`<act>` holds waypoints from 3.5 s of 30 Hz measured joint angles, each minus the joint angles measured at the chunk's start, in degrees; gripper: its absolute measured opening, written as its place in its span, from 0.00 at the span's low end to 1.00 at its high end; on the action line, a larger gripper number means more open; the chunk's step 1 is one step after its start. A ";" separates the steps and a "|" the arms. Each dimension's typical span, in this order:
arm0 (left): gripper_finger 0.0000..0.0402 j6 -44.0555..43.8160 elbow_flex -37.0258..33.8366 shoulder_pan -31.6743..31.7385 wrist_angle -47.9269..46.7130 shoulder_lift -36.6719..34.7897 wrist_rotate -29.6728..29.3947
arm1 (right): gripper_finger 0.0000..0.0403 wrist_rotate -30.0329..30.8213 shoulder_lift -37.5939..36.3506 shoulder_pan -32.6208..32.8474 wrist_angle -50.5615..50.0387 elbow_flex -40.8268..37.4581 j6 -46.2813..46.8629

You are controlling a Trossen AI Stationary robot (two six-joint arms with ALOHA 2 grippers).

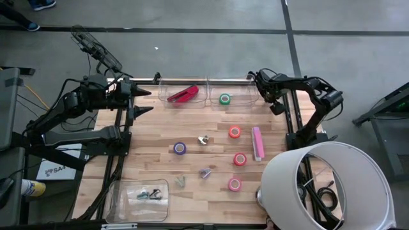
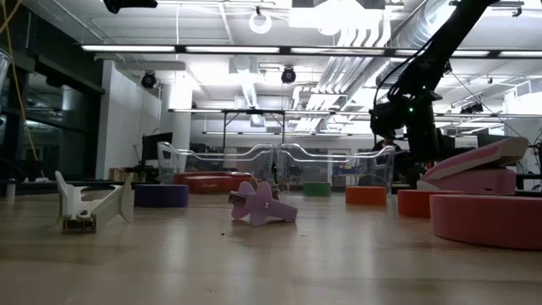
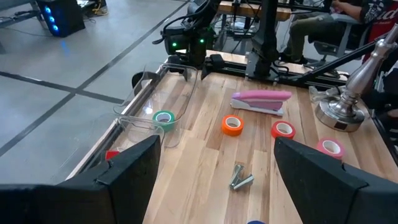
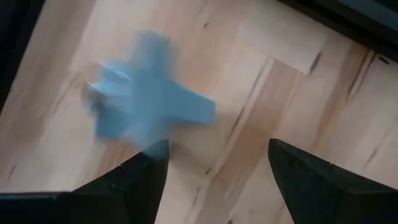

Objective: Pick and place Stapler, Stapler remover, tape
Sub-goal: Put the blue stapler remover into the bottom transparent bin

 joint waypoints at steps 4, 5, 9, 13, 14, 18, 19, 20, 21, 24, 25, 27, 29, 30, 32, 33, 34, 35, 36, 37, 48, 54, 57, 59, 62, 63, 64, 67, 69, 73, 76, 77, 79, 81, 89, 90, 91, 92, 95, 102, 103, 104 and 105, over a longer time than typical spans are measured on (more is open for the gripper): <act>0.77 -0.18 0.00 0.00 0.00 0.00 0.00 | 0.62 0.62 0.00 -0.02 -0.09 0.00 -1.38; 0.77 -0.32 0.00 0.00 0.00 0.00 0.02 | 0.61 0.75 0.00 -0.02 -0.32 0.00 -1.49; 0.77 -1.05 0.00 0.00 0.00 0.00 0.07 | 0.55 1.33 0.00 -0.02 -0.44 0.00 -1.53; 0.77 -1.05 0.00 0.00 0.00 0.00 0.07 | 0.53 3.53 -0.58 -0.02 0.03 0.00 -5.99; 0.77 -1.05 0.00 0.00 0.00 0.00 0.07 | 0.53 4.24 -0.85 -0.02 0.47 0.00 -8.40; 0.77 -1.05 0.00 -0.01 0.00 0.00 0.07 | 0.53 7.43 -2.03 0.17 0.81 0.00 -15.51; 0.77 -1.05 0.00 -0.01 0.00 0.00 0.07 | 0.54 8.20 -2.26 0.21 0.61 0.00 -16.35; 0.77 -1.05 0.00 0.00 0.00 0.00 0.07 | 0.54 8.88 -2.42 0.39 0.59 0.00 -17.14; 0.77 -1.05 0.00 0.00 0.00 0.00 0.07 | 0.54 9.65 -2.52 0.56 0.61 0.00 -17.95; 0.77 -1.05 0.00 -0.02 0.00 0.00 0.07 | 0.54 10.63 -2.64 1.24 2.42 0.00 -24.19; 0.77 -1.05 0.00 0.00 0.00 0.00 0.07 | 0.54 10.64 -2.64 1.26 3.53 0.00 -27.51; 0.77 -1.05 0.00 0.00 0.00 0.00 0.07 | 0.54 10.25 -2.67 1.20 4.90 0.00 -32.65; 0.77 -1.05 0.00 -0.01 0.00 0.00 0.08 | 0.53 9.90 -2.67 1.33 4.38 0.00 -34.94; 0.77 -1.05 0.00 -0.01 0.00 0.00 0.09 | 0.53 9.76 -2.67 1.33 4.11 0.00 -35.96; 0.77 -1.05 0.00 0.00 0.00 0.00 0.09 | 0.54 10.57 -2.67 1.71 3.94 0.00 -38.38; 0.77 -1.05 0.00 0.00 0.00 0.00 0.09 | 0.54 11.21 -2.67 1.88 4.11 0.00 -40.33; 0.77 -1.05 0.00 -0.01 0.00 0.00 0.09 | 0.54 11.62 -2.67 2.05 4.46 0.00 -42.59; 0.77 -1.05 0.00 0.00 0.00 0.00 0.09 | 0.54 11.90 -2.67 2.07 4.90 0.00 -44.65; 0.77 -1.05 0.00 0.00 0.00 0.00 0.09 | 0.54 12.46 -2.67 2.05 5.07 0.00 -46.40; 0.77 -1.05 0.00 -0.02 0.00 0.00 0.09 | 0.54 13.09 -2.67 2.05 5.02 0.00 -47.80; 0.77 -1.07 0.00 0.00 0.00 0.00 0.07 | 0.51 18.56 -2.62 2.45 7.76 0.00 -59.13; 0.77 -1.08 0.00 0.00 0.00 0.05 0.05 | 0.49 16.89 -2.34 2.43 9.16 0.00 -58.47; 0.77 -1.07 0.00 -0.02 0.02 0.06 -0.18 | 0.48 16.80 -1.57 2.45 9.23 0.00 -56.92; 0.77 -1.07 0.00 -0.02 0.00 0.04 -0.26 | 0.48 14.63 -0.43 2.43 9.47 0.00 -55.50; 0.77 -1.09 0.00 0.00 0.00 0.07 -0.28 | 0.48 16.21 0.72 3.66 9.45 0.02 -54.55; 0.77 -1.10 0.00 0.00 0.00 0.07 -0.27 | 0.48 17.14 0.84 3.96 9.42 0.02 -53.95; 0.77 -1.16 0.00 -0.01 0.00 0.07 -0.26 | 0.48 17.91 0.99 4.13 9.46 0.02 -53.14; 0.77 -1.22 0.00 -0.01 -0.64 0.07 -0.27 | 0.48 18.89 1.36 4.22 9.61 0.02 -50.82; 0.77 -1.22 0.00 0.00 -1.47 0.07 -0.28 | 0.48 19.32 1.36 4.22 9.67 0.03 -50.36; 0.77 -1.22 0.00 -0.02 -2.84 0.07 -0.31 | 0.46 19.52 1.36 4.19 9.74 0.04 -48.25; 0.77 -1.20 0.00 0.00 -3.21 0.07 -0.31 | 0.41 18.36 1.36 3.76 9.83 0.07 -48.09; 0.77 -1.18 0.00 0.00 -3.21 0.07 -0.31 | 0.39 18.08 1.40 3.76 9.84 0.07 -48.03; 0.77 -1.16 0.00 0.00 -3.19 0.07 -0.31 | 0.34 18.11 1.65 3.69 9.96 0.11 -48.19; 0.77 -1.16 0.00 0.00 -3.19 0.07 -0.31 | 0.29 18.46 1.91 3.72 9.92 0.13 -48.21; 0.77 -1.09 0.00 -0.01 -3.17 0.07 0.06 | 0.05 19.13 2.21 3.82 9.57 0.15 -49.05; 0.77 -1.09 0.00 -0.02 -3.17 0.07 0.11 | 0.03 19.15 2.21 3.82 9.41 0.17 -49.15; 0.77 -1.09 0.00 -0.01 -3.17 0.07 0.20 | 0.02 19.04 2.21 3.82 9.26 0.17 -49.66; 0.77 -1.10 0.00 -0.02 -3.15 0.07 0.20 | 0.02 18.85 2.21 3.82 9.08 0.20 -49.92; 0.77 -1.22 0.00 0.00 -3.13 0.07 0.22 | 0.01 18.11 2.06 3.85 8.64 0.27 -50.92; 0.77 -1.27 0.00 0.00 -2.89 0.07 0.24 | 0.00 13.73 0.73 3.84 5.52 0.11 -49.39; 0.77 -1.29 0.00 -0.01 -2.89 0.07 0.24 | 0.00 13.51 0.31 4.00 5.15 0.11 -49.46; 0.77 -1.37 0.00 -0.01 -2.87 0.07 0.26 | 0.00 13.42 -0.07 4.19 4.88 0.12 -49.35; 0.77 -1.47 0.00 -0.02 -2.89 0.07 0.28 | 0.00 13.67 -0.42 4.44 4.31 0.13 -48.97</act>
